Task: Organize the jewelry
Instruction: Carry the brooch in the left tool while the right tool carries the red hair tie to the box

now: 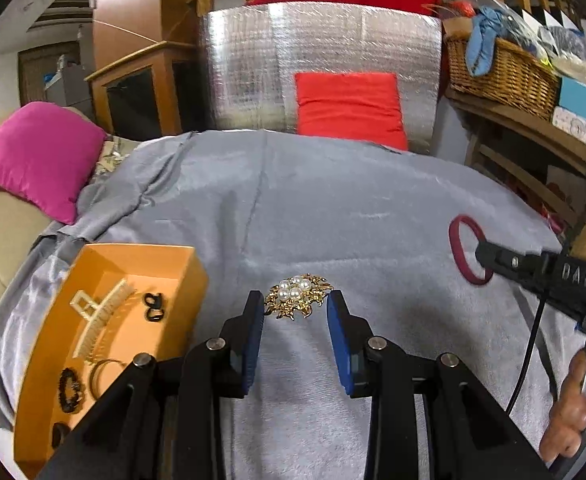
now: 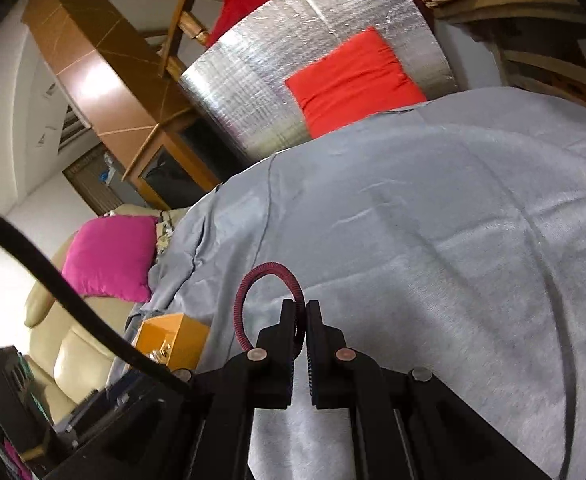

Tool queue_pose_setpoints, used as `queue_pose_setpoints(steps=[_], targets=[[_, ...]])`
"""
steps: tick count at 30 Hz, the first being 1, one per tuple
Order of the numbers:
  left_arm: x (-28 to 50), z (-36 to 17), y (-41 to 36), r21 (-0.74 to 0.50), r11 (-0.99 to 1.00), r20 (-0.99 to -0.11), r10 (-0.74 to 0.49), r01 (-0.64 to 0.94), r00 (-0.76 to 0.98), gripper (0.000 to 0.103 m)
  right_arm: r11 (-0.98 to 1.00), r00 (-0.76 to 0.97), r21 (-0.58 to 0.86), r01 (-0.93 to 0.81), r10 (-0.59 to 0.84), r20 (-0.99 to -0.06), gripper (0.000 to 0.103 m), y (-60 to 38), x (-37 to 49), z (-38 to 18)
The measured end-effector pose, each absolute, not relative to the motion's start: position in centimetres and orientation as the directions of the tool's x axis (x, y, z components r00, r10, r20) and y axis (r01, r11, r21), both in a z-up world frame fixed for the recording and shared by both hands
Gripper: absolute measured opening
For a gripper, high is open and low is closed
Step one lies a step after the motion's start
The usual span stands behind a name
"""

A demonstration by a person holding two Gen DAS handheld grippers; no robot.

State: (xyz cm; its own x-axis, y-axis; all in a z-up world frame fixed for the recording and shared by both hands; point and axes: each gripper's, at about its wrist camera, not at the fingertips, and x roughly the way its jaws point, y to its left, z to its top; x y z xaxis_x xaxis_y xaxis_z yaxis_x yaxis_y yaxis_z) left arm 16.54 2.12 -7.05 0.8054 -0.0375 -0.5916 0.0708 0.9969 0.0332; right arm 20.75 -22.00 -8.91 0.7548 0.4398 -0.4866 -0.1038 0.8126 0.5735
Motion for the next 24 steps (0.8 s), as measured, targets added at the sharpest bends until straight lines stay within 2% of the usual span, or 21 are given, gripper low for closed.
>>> queue_pose_setpoints(steps=[6,15,18,24], targets=[[13.3,-4.4,6.8,0.031,1.000,-0.537,0.019,-0.002,0.844,0.034,0.818,0.717,0.539,-0.202,0.498,-0.487,0.006,-17.5,19.6,-7.3],[9.6,-4.0,18.8,0.047,0.987,-0.575,0.151,-0.151,0.804,0.034,0.794,0.608,0.457,-0.400,0.603,-0.516,0.006,-5.9,19.2,-4.4],[9.5,-5.8,21.3,0.027,0.988,-0.628,0.136,-0.154,0.766,0.034,0.795,0.572,0.407,-0.449,0.606,-0.552,0.006,-1.6,19.7,-4.4],[11.1,-10.1,21.6,-0.049,0.996,-0.717,0.017,-0.075,0.697,0.034,0.801,0.500,0.319,-0.507,0.575,-0.648,0.006,5.5,21.9,-6.3]])
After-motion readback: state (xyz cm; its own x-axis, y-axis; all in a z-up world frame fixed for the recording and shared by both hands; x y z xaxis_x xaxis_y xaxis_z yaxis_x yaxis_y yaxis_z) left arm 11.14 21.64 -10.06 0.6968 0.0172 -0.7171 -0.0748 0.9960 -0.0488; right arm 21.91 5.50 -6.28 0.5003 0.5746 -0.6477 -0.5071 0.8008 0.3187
